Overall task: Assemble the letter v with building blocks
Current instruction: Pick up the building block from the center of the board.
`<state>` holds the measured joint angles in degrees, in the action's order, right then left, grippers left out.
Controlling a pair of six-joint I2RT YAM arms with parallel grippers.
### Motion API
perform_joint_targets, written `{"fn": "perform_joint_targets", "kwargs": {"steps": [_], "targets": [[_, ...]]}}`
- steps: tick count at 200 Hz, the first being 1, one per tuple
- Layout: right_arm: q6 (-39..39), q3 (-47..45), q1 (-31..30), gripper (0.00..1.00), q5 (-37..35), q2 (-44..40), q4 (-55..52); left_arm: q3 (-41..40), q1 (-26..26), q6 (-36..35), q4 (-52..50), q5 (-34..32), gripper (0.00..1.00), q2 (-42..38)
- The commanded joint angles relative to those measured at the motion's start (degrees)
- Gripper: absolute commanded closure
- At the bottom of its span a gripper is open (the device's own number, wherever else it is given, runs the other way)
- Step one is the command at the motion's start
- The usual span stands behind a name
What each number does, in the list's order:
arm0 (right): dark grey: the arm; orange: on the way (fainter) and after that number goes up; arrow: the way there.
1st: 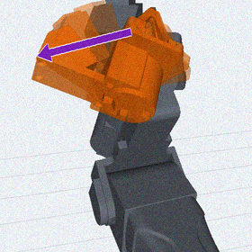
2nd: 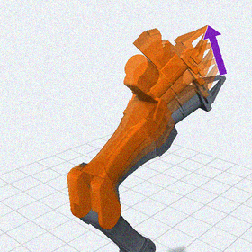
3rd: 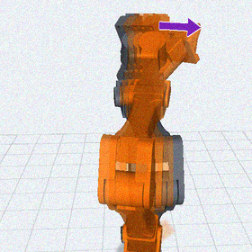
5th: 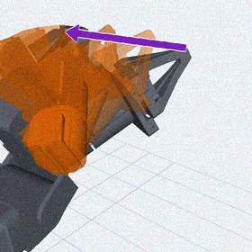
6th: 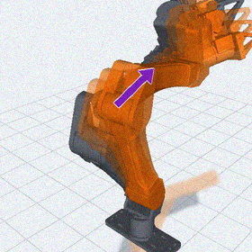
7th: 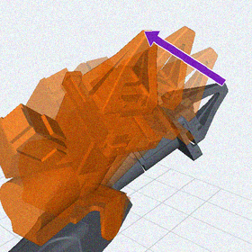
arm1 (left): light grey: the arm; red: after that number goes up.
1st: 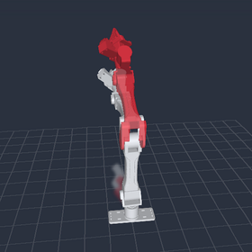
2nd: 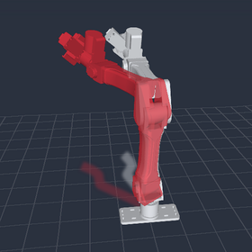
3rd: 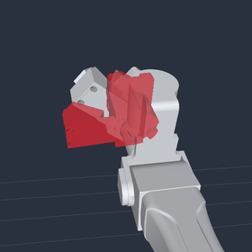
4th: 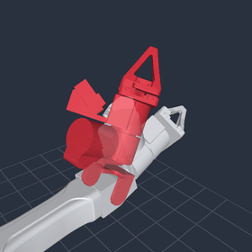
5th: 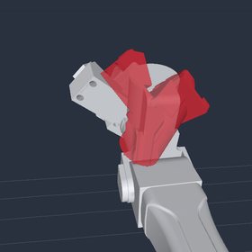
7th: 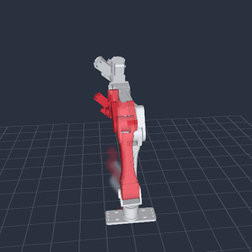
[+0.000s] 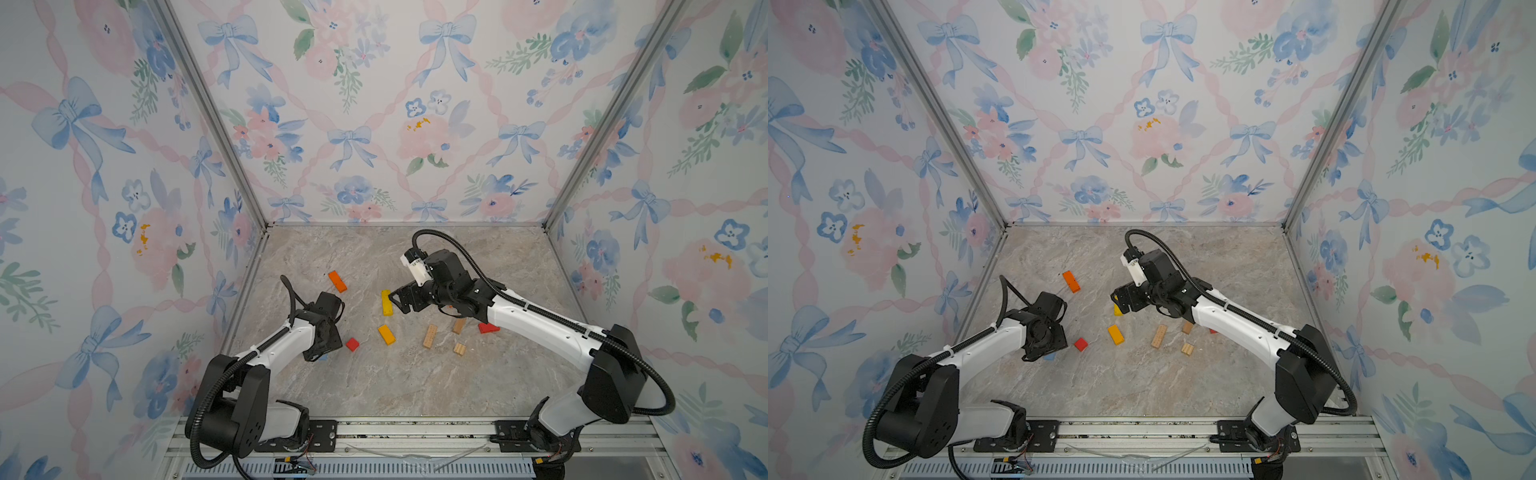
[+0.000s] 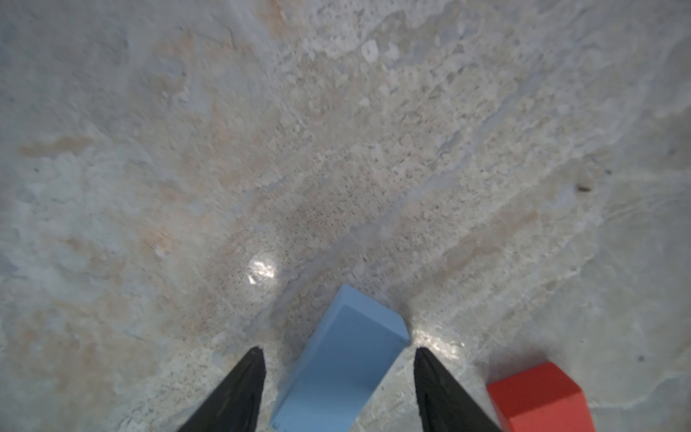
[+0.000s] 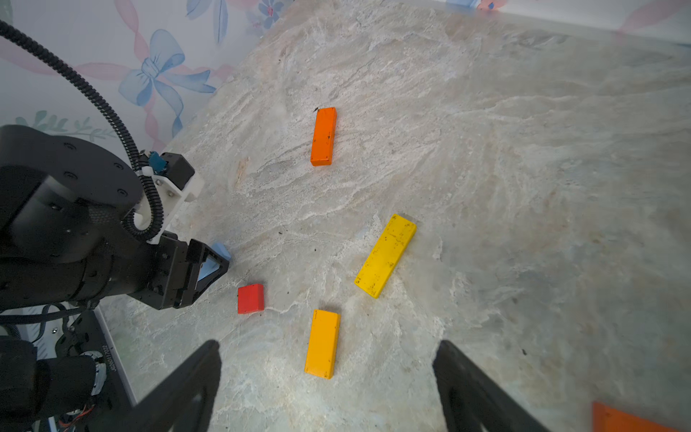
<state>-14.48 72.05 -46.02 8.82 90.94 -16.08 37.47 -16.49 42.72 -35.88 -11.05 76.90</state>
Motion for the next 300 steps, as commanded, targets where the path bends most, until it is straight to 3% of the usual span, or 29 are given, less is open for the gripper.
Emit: {"fn": "perform_joint_targets", "kwargs": {"steps": [1,67,100,177,234,300], "targets": [[-1.9,1.6,-1.5,0.11,3.3,2.5,-0.4,-1.0,-0.2,0.7,-0.6,-1.4,0.37,1.5],[-4.3,4.3,-2.1,0.15,6.3,9.7,-0.1,-2.2,-0.2,1.6,-0.2,-2.0,0.5,2.4],[-4.9,5.5,-2.1,0.18,7.7,11.9,-0.7,-3.1,-0.2,1.8,0.3,-0.6,0.66,1.4],[-4.6,6.4,-2.0,0.19,8.1,13.1,-1.9,-0.2,-0.2,4.9,1.1,1.8,0.91,-0.3],[-4.2,6.4,-0.8,0.19,8.0,11.6,-2.3,10.3,-0.5,8.9,1.1,0.6,0.95,-0.1],[-3.5,5.9,0.9,0.19,7.0,8.9,-2.9,18.2,-1.7,10.0,4.9,3.3,0.95,9.4]]}}
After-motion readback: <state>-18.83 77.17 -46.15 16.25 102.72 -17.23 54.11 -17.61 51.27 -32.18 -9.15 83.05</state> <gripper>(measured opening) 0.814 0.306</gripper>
